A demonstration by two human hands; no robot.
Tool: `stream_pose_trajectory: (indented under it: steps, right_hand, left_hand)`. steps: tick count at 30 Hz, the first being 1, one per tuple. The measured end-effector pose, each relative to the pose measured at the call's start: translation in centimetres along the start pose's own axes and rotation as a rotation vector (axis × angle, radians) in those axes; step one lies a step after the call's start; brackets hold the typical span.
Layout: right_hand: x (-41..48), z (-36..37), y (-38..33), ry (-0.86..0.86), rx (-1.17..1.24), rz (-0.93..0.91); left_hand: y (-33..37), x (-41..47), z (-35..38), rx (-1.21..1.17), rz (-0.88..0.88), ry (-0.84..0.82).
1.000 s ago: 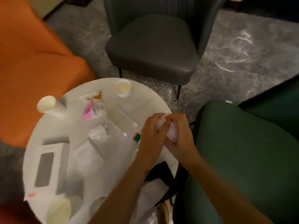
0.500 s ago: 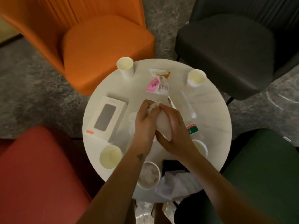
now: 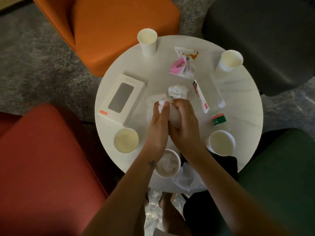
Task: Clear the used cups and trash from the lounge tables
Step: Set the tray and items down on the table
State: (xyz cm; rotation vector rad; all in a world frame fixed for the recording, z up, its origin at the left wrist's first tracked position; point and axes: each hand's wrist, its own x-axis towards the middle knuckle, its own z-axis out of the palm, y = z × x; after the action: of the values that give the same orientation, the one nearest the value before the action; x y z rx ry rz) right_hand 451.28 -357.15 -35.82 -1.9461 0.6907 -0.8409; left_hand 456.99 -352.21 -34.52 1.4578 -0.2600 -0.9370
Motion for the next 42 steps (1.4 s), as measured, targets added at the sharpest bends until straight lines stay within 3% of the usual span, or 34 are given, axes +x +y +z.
stream_pose_trajectory:
  steps: [5, 8, 10, 14, 21, 27, 33, 42]
  right_hand:
    - [-1.8, 0.4, -0.7, -0.102, -0.036, 0.014]
    - [-3.0, 0.4, -1.0, -0.181, -0.183, -0.103]
    - [-3.9, 0.6, -1.3, -0.234, -0.174, -0.074]
    - [-5.8, 1.7, -2.0, -0.103, -0.111, 0.039]
    - [-9.0, 2.4, -3.1, 0.051, -0.281, -0.02]
    - [-10.1, -0.1, -2.7, 0.133, -0.369, 0.01]
    - [-11.7, 0.2, -1.3, -0.152, -0.614, 0.009]
    - [-11.6, 0.4, -2.0, -0.491, -0.669, 0.071]
  left_hand:
    - [-0.3, -0.5, -1.5, 0.118, 0.036, 0.036]
    - [-0.1, -1.2, -2.7, 0.058, -0.04, 0.075]
    - [-0.1, -1.5, -3.8, 0.08, -0.091, 0.108]
    - [-0.9, -2.8, -5.4, 0.214, -0.125, 0.042]
    - [-2.0, -5.1, -6.2, 0.174, -0.125, -0.049]
    - [-2.8, -5.8, -8.4, 0.512, 0.205, -0.17]
    - [-6.2, -6.6, -9.5, 1.008, 0.26, -0.387]
    - [-8.1, -5.6, -8.4, 0.96, 0.357, -0.319]
